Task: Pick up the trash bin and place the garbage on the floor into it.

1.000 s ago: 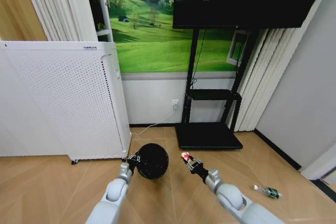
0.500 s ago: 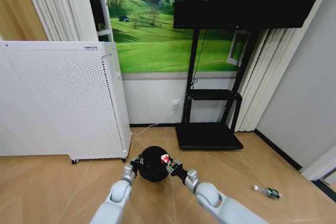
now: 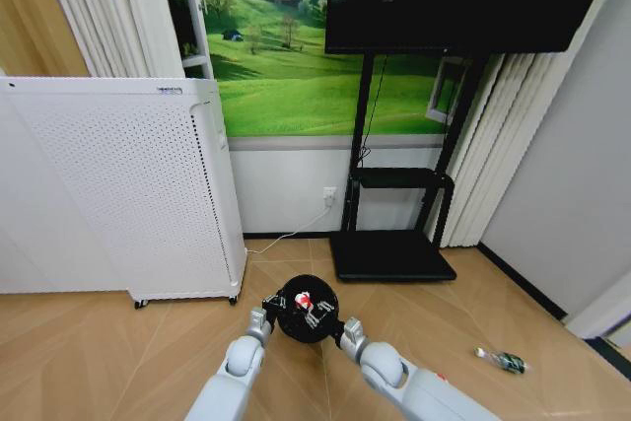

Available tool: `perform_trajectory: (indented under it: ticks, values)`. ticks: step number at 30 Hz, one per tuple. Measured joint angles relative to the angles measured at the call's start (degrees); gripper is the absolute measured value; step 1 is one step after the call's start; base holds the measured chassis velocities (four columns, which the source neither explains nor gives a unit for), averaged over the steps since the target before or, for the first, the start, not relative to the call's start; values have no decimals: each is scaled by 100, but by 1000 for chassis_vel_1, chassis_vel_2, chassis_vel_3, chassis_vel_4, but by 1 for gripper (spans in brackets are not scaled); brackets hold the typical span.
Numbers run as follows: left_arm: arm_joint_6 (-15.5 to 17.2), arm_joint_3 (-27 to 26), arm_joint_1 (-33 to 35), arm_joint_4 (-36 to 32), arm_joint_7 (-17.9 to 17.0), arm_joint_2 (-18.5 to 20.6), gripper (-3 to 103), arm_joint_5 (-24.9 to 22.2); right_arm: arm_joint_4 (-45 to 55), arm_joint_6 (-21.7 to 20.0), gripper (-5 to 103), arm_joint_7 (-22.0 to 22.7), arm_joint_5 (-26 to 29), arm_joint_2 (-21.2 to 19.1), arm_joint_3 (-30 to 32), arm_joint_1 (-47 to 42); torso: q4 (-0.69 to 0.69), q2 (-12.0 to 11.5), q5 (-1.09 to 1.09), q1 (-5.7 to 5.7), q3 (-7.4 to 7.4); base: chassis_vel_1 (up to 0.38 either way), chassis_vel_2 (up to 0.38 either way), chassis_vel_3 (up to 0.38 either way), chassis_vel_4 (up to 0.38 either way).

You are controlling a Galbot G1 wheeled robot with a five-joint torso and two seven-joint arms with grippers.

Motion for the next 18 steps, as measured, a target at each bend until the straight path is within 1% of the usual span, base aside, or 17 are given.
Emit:
perform_trajectory:
  ticks: [1, 2, 3, 5, 6, 9, 11, 12, 13, 14, 15, 17, 18]
  values:
    - [2, -3, 20, -27, 0, 15, 6, 5, 1, -58, 33, 14, 10, -11, 21, -1, 0, 0, 0, 0, 0, 0, 0, 0, 0]
    - [2, -8, 30, -45, -1, 30, 6, 7, 6, -111, 38, 15, 19, -19, 44, -6, 0, 0, 0, 0, 0, 0, 0, 0, 0]
    - [2, -8, 30, -45, -1, 30, 6, 7, 6, -111, 38, 15, 19, -19, 44, -6, 0, 0, 0, 0, 0, 0, 0, 0, 0]
    - [8, -30, 50, -90, -1, 71, 6, 8, 38, -167, 49, 15, 35, -29, 86, -34, 0, 0, 1, 0, 0, 0, 0, 0, 0]
    - [8, -30, 50, -90, -1, 71, 6, 8, 38, -167, 49, 15, 35, -29, 86, -34, 0, 0, 1, 0, 0, 0, 0, 0, 0]
    - [15, -41, 50, -128, -2, 100, 6, 4, 116, -187, 65, 15, 40, -73, 149, -83, 0, 0, 0, 0, 0, 0, 0, 0, 0]
    - [16, -45, 47, -128, -2, 95, 6, 4, 116, -187, 65, 18, 36, -79, 163, -90, 0, 0, 0, 0, 0, 0, 0, 0, 0]
    - [16, -52, 45, -129, -2, 80, 6, 5, 115, -194, 71, 58, 21, -80, 180, -100, -1, 0, 0, 0, 0, 0, 0, 0, 0]
    - [16, -52, 45, -129, -2, 80, 6, 5, 115, -194, 71, 58, 21, -80, 180, -100, -1, 0, 0, 0, 0, 0, 0, 0, 0]
    - [17, -57, 45, -130, -2, 59, 6, 8, 115, -206, 82, 99, 17, -80, 197, -117, -1, 0, 0, 0, 0, 0, 0, 0, 0]
    - [17, -62, 46, -130, -1, 45, 6, 16, 114, -210, 87, 108, 12, -81, 205, -128, -1, 0, 0, 0, 0, 0, 0, 0, 0]
    - [17, -72, 48, -129, -1, 34, 6, 26, 115, -213, 87, 112, 9, -83, 212, -144, -1, 0, 0, 0, 0, 0, 0, 0, 0]
    - [17, -83, 52, -129, -2, 25, 6, 36, 118, -214, 92, 113, 8, -85, 220, -158, -1, 0, 0, 0, 0, 0, 0, 0, 0]
